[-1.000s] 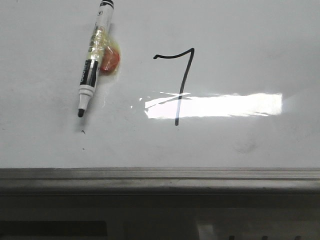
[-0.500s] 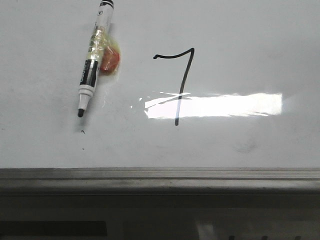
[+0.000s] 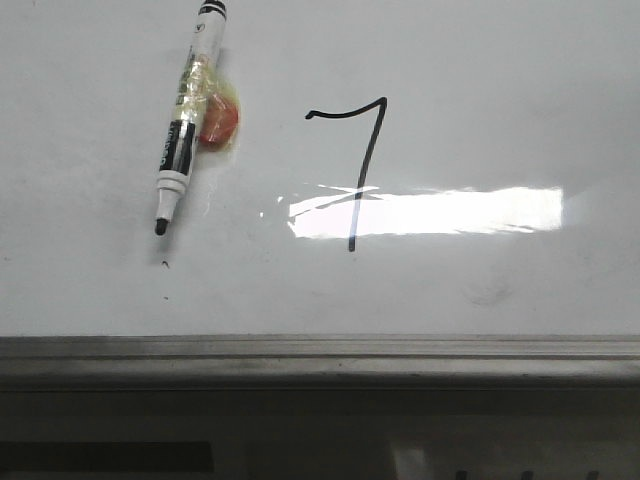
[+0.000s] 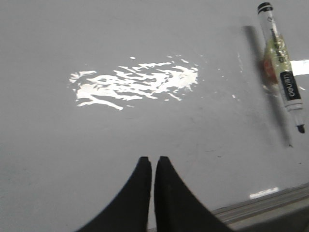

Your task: Write number 7 on whiteboard

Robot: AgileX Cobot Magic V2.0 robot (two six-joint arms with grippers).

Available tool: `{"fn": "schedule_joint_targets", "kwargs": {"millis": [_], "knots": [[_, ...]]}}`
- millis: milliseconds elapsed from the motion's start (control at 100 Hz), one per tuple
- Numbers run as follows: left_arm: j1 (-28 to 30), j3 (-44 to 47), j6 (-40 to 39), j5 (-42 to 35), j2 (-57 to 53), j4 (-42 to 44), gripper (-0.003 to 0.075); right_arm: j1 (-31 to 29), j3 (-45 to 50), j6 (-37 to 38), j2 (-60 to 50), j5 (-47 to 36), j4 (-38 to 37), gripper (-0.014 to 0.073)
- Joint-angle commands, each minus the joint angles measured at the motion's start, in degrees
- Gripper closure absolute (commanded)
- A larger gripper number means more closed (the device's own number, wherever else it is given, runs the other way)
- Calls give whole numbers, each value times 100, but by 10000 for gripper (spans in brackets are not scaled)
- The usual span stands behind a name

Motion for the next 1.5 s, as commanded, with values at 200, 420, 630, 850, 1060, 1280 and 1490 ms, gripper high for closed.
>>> {"fn": "schedule_joint_targets", "kwargs": {"millis": [200, 420, 630, 850, 1060, 1280, 1490], "knots": [[743, 154, -593, 489, -588, 204, 741, 116, -156, 13, 45, -405, -22, 648], [918, 154, -1158, 1163, -754, 455, 741, 116, -156, 13, 45, -394, -22, 648], [959, 154, -1195, 1163, -754, 479, 741, 116, -156, 13, 45, -394, -22, 648], [959, 154, -1195, 1166, -754, 479, 741, 116, -156, 13, 45, -394, -22, 648], [959, 154, -1195, 1166, -754, 479, 741, 116, -156, 13, 45, -394, -22, 648], [959, 154, -1195, 1166, -754, 479, 741, 116, -61, 13, -20, -403, -22, 648], [959, 154, -1195, 1166, -754, 479, 741, 103, 407, 13, -20, -389, -211, 648]]}}
